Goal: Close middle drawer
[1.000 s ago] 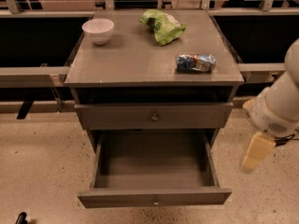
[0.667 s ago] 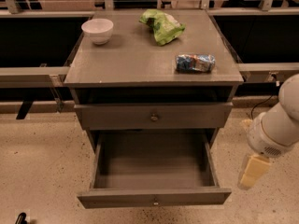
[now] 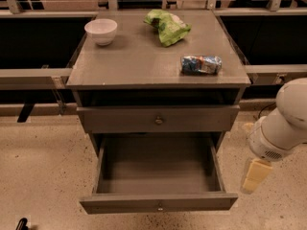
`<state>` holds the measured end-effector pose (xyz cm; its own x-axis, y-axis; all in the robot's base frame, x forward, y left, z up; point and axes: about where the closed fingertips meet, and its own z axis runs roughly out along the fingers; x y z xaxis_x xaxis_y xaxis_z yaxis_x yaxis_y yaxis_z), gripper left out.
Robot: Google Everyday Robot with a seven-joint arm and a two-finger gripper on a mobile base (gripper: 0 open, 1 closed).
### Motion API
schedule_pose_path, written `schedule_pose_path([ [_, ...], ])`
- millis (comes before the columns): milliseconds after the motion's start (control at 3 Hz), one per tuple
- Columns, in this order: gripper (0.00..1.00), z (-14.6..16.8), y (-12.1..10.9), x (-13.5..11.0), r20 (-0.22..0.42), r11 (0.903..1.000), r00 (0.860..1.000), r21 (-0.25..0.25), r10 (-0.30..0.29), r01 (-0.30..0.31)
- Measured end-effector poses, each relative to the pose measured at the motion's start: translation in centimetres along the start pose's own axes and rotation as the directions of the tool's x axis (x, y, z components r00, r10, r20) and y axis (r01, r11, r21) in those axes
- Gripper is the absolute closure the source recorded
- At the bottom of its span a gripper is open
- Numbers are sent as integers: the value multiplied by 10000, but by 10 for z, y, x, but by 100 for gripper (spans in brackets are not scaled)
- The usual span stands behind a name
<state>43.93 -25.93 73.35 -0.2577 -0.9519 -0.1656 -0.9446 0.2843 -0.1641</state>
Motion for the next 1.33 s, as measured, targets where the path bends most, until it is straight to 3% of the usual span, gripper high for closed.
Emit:
schedule_pose_path([
  [333, 0, 40, 12, 7, 581, 9994, 9983, -348, 50, -30],
  [667, 0, 84, 6, 10, 2162, 9998, 9762, -24, -180, 189],
  [1000, 0, 95, 10, 14, 2314, 9959, 9688, 42, -886, 901],
  [1333, 0, 100, 10, 15, 2404, 9951, 9670, -295, -848, 947],
])
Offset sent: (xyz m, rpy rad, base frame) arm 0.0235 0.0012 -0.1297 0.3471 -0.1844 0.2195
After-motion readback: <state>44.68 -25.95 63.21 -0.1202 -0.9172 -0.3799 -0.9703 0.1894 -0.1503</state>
